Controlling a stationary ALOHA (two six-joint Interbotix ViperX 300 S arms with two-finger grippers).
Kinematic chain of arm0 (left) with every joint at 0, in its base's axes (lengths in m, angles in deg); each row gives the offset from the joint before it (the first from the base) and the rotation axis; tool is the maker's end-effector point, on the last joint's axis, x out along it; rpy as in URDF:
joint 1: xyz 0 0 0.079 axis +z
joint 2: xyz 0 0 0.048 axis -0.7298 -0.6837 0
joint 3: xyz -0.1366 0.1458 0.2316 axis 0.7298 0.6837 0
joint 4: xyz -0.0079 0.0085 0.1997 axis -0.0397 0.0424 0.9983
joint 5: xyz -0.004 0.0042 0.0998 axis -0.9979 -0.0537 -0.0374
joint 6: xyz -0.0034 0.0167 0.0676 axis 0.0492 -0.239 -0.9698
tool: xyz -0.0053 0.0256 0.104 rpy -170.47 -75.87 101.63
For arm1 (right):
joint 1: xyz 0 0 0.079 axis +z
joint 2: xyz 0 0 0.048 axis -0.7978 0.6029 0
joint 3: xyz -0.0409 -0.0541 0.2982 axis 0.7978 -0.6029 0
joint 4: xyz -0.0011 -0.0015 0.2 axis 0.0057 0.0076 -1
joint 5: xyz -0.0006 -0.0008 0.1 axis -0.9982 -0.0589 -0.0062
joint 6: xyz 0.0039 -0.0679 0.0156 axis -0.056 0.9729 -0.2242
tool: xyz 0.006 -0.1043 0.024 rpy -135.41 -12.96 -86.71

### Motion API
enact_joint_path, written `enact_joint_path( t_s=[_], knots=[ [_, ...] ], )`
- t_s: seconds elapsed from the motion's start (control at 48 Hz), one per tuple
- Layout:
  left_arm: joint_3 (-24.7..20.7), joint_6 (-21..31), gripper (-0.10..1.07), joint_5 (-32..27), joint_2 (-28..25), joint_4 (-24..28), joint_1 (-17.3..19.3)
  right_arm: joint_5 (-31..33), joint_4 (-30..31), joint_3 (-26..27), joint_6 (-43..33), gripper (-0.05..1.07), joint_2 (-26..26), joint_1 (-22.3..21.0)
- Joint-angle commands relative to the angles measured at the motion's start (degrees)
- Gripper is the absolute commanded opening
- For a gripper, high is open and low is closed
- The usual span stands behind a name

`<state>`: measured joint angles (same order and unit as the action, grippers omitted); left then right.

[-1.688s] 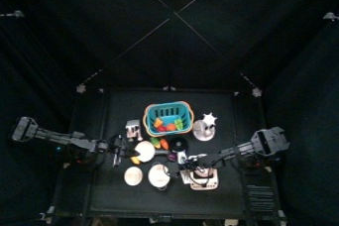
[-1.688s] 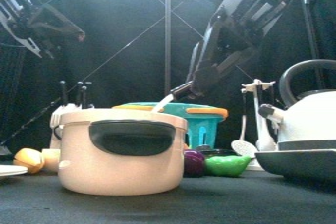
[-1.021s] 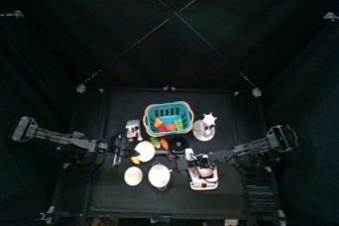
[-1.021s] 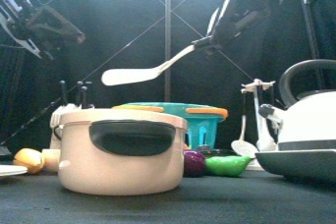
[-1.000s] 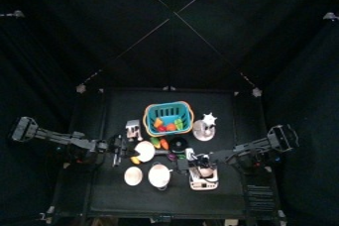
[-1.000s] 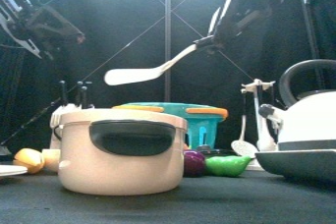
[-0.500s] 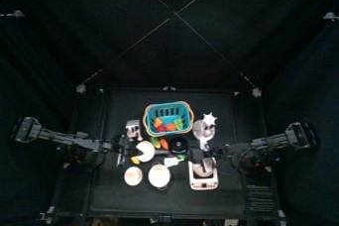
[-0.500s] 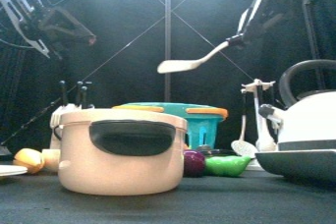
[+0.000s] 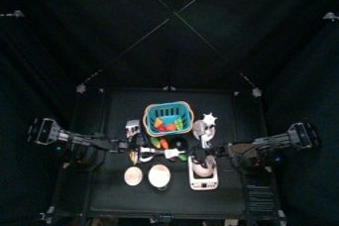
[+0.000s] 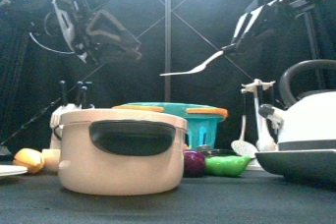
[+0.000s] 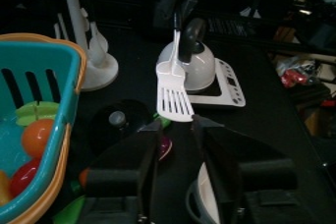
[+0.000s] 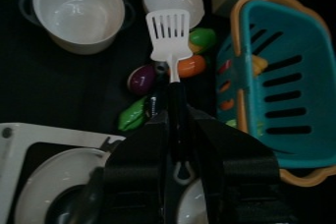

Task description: Hand over spatula to other arm

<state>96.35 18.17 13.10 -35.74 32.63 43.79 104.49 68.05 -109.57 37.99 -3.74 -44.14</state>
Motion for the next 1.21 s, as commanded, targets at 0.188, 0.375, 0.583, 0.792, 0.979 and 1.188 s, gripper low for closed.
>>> enact_joint_path(
  t_s=[0.188,0.375,0.583,0.792,0.979,1.188],
  knots=[
    [-9.3,-0.4,0.99,0.6,-8.8,4.4,0.6,0.5,5.4,1.4,-0.2,0.54,2.0,0.8],
    [-13.8,-0.4,0.99,0.7,-13.4,9.6,2.4,2.2,5.6,1.5,0.1,0.54,4.0,1.0],
    [-20.0,-0.2,0.99,0.6,-20.7,10.8,4.3,2.5,7.2,1.8,0.1,0.54,4.5,2.0],
    [-23.3,-0.1,0.98,0.4,-24.0,9.7,5.5,3.2,7.8,1.8,0.1,0.54,4.6,2.5],
    [-23.3,-0.1,0.97,0.5,-24.3,9.3,5.3,4.0,7.8,1.9,0.1,0.54,4.5,2.7],
    [-23.9,-0.2,0.87,0.4,-24.8,9.4,5.1,3.9,8.3,2.5,0.0,0.54,4.6,2.7]
  ],
)
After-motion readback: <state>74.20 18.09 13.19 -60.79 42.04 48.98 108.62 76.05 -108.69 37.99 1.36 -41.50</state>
